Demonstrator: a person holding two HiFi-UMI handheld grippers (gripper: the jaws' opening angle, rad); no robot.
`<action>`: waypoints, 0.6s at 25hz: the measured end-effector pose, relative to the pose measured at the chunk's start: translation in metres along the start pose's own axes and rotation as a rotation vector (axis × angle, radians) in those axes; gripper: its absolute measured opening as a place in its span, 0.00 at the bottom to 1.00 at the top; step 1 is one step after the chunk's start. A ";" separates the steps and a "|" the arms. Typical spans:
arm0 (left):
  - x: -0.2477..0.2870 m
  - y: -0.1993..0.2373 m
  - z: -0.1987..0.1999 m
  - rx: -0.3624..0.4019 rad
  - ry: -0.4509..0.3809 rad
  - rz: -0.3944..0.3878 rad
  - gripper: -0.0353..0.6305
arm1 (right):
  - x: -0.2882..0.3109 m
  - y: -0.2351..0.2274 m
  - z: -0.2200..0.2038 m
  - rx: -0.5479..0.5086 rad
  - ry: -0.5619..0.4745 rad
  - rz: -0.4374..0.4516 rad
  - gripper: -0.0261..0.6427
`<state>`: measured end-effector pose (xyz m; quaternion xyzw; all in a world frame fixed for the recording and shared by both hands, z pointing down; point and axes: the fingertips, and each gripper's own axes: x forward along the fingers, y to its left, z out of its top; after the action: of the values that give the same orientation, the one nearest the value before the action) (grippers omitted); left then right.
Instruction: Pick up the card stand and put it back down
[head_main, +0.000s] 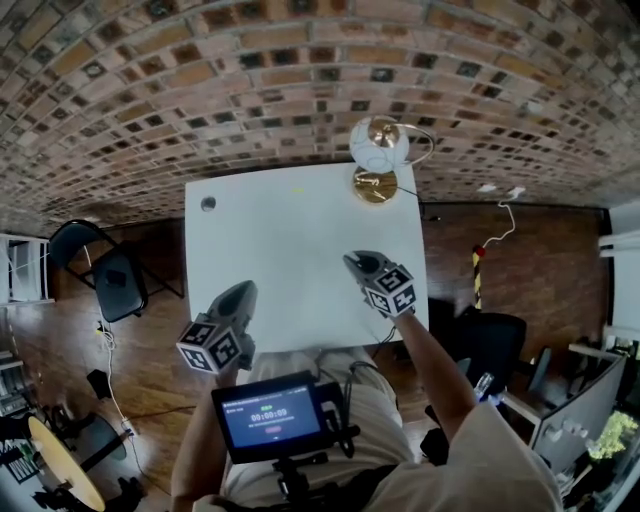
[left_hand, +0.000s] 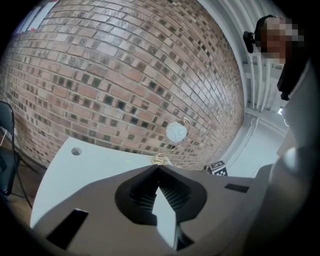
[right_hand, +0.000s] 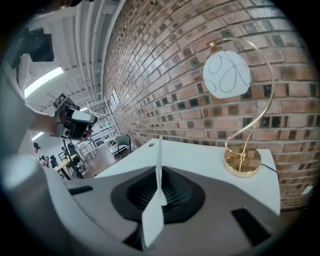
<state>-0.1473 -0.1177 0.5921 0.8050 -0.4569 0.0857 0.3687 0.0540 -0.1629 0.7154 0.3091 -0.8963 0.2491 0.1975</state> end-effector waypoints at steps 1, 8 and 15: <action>-0.001 -0.002 0.002 -0.003 -0.009 -0.007 0.05 | -0.006 0.005 0.011 -0.006 -0.015 0.003 0.07; -0.015 -0.021 0.026 0.008 -0.083 -0.036 0.05 | -0.055 0.032 0.072 -0.038 -0.089 0.013 0.07; -0.026 -0.046 0.058 0.033 -0.133 -0.071 0.05 | -0.103 0.060 0.125 -0.101 -0.133 0.029 0.07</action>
<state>-0.1371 -0.1249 0.5153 0.8305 -0.4502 0.0266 0.3268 0.0652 -0.1462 0.5441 0.3015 -0.9233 0.1852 0.1493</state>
